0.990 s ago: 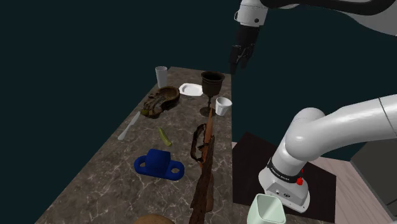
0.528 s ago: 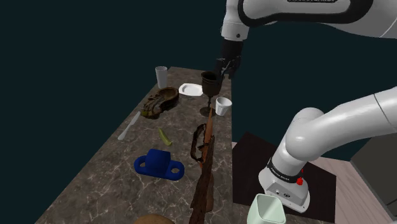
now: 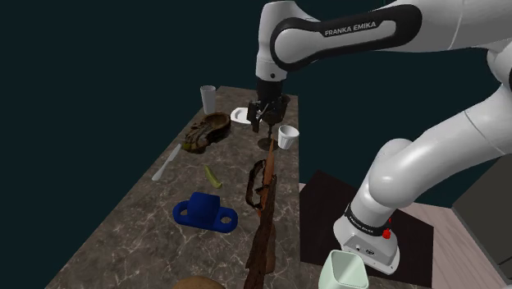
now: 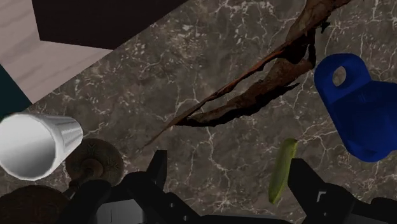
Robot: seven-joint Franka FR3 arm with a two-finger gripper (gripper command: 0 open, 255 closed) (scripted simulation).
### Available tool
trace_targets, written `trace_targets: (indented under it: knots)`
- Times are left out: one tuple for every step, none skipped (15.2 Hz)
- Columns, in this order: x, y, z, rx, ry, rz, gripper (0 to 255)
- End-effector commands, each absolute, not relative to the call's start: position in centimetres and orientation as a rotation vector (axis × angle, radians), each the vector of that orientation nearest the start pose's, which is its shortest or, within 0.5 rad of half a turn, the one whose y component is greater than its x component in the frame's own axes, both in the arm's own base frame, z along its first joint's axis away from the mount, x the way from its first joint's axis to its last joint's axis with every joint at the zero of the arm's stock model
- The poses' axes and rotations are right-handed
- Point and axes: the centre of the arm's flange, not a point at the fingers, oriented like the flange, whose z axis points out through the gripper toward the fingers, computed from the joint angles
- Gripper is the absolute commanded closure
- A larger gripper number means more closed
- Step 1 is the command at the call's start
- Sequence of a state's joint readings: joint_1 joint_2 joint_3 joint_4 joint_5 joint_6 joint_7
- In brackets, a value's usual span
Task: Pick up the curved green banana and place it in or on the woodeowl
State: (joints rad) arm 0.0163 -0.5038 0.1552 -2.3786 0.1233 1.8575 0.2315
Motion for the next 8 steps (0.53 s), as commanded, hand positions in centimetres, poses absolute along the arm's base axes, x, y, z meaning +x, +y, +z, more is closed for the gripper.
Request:
trace_targets:
  knots:
    - [40.4,9.6,48.4,-3.093,0.205,0.054,0]
    - [41.1,10.3,47.5,-3.092,0.217,0.059,0]
    - [41.8,10.9,46.5,-3.090,0.228,0.064,0]
    - [42.5,11.6,45.6,-3.088,0.240,0.069,0]
    - [43.1,12.2,44.6,-3.086,0.251,0.074,0]
    - [43.8,12.9,43.7,-3.084,0.263,0.079,0]
    - [44.5,13.5,42.7,-3.082,0.275,0.085,0]
    - [45.2,14.1,41.8,-3.080,0.286,0.090,0]
